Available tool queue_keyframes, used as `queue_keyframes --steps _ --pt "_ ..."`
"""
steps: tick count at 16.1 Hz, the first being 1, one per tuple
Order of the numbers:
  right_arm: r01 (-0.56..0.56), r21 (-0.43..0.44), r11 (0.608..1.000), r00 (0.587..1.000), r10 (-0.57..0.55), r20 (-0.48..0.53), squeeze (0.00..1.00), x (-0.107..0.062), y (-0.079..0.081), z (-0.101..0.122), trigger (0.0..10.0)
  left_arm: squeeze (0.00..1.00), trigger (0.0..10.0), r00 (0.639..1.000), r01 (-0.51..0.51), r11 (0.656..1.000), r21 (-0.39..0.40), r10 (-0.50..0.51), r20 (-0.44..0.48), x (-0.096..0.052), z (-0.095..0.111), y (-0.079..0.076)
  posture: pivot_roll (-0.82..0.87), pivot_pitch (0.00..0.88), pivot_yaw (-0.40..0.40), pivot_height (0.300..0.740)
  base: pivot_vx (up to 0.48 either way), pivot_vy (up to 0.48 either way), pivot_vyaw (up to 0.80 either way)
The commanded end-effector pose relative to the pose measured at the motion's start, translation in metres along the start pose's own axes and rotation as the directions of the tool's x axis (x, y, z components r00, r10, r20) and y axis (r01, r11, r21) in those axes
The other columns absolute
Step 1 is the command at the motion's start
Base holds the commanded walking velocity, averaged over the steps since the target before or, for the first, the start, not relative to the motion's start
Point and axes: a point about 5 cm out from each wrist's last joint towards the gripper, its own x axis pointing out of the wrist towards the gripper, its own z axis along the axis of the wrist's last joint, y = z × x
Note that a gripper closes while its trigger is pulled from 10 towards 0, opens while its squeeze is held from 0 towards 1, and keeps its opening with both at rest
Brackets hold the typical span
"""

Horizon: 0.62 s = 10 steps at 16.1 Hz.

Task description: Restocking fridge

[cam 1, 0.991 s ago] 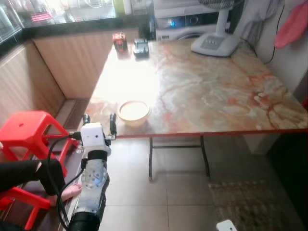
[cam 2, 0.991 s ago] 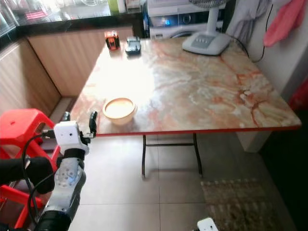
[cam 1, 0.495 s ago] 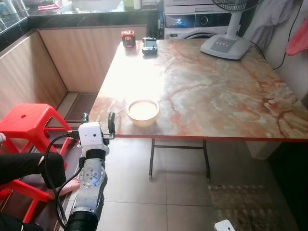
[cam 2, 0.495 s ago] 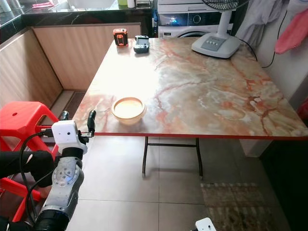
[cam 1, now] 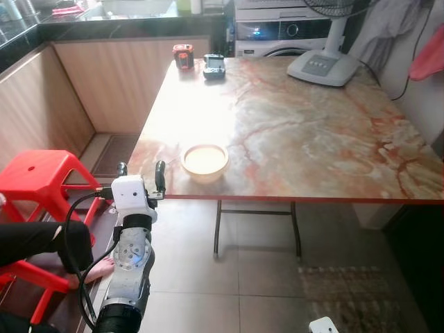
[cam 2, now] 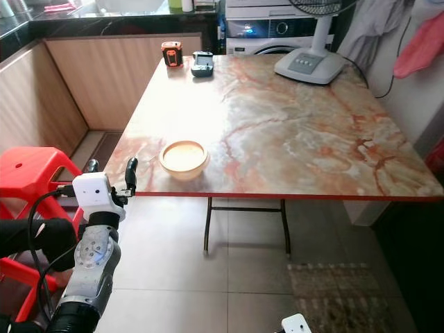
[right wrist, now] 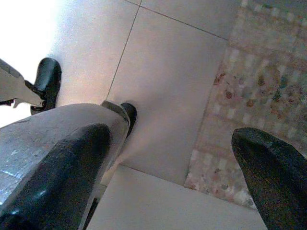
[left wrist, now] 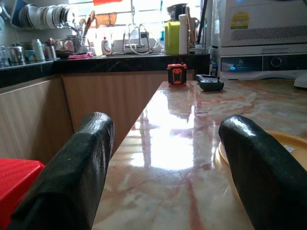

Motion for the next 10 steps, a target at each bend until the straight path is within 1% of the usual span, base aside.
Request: queue_keyframes --steps 1,10 --pt "-0.008 0.004 1.000 1.000 0.008 0.001 0.00 0.0004 0.0021 0.0004 10.0 0.00 10.0 1.000 0.005 1.000 -0.002 -0.005 0.008 0.0023 0.0029 -0.0005 -0.07 0.000 0.040 0.740 0.244 0.000 0.00" --pt "-0.012 -0.001 1.000 1.000 0.012 -0.002 0.00 0.0005 0.0022 0.0006 10.0 0.00 10.0 1.000 0.017 1.000 -0.014 -0.016 0.014 0.0028 0.0048 -0.0031 -0.07 0.000 0.040 0.740 0.272 0.000 0.00"
